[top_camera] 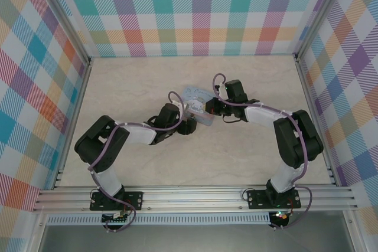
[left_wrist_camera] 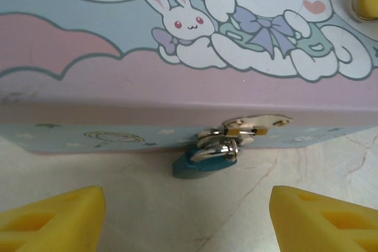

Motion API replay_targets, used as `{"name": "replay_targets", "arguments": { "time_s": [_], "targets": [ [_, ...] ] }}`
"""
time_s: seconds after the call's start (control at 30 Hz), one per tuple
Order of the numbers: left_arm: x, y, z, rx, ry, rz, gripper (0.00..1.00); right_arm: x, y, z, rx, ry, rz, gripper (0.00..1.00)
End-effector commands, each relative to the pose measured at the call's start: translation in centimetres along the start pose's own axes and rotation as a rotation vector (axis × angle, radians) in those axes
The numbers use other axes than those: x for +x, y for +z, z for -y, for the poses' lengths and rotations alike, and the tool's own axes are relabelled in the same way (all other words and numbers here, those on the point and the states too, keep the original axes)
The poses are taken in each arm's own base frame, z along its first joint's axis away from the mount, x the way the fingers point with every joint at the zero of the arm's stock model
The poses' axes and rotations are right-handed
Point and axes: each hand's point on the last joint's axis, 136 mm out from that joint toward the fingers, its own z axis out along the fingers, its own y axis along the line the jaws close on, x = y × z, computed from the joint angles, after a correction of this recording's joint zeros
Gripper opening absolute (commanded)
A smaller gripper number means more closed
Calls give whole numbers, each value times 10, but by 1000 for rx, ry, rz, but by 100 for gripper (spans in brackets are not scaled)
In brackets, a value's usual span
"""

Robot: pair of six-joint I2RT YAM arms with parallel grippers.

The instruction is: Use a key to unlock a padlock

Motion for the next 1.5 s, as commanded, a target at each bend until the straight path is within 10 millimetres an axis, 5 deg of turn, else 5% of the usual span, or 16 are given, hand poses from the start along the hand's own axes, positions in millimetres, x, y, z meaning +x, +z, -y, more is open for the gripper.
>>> {"name": "replay_targets", "arguments": {
  "time_s": [0.0, 0.83, 1.2, 1.47],
  "targets": [
    [-16, 7, 5, -16, 56, 56, 73, 11, 6, 14, 50, 30, -43, 4],
    [-7, 22, 15, -37, 136, 64, 70, 13, 14, 14, 82, 44, -69, 4],
    [-5, 30, 7, -75, 135, 55, 59, 14, 17, 12, 80, 48, -74, 4],
    [-10, 29, 11, -63, 128, 66, 41, 15, 16, 11, 80, 37, -73, 4]
  ]
}}
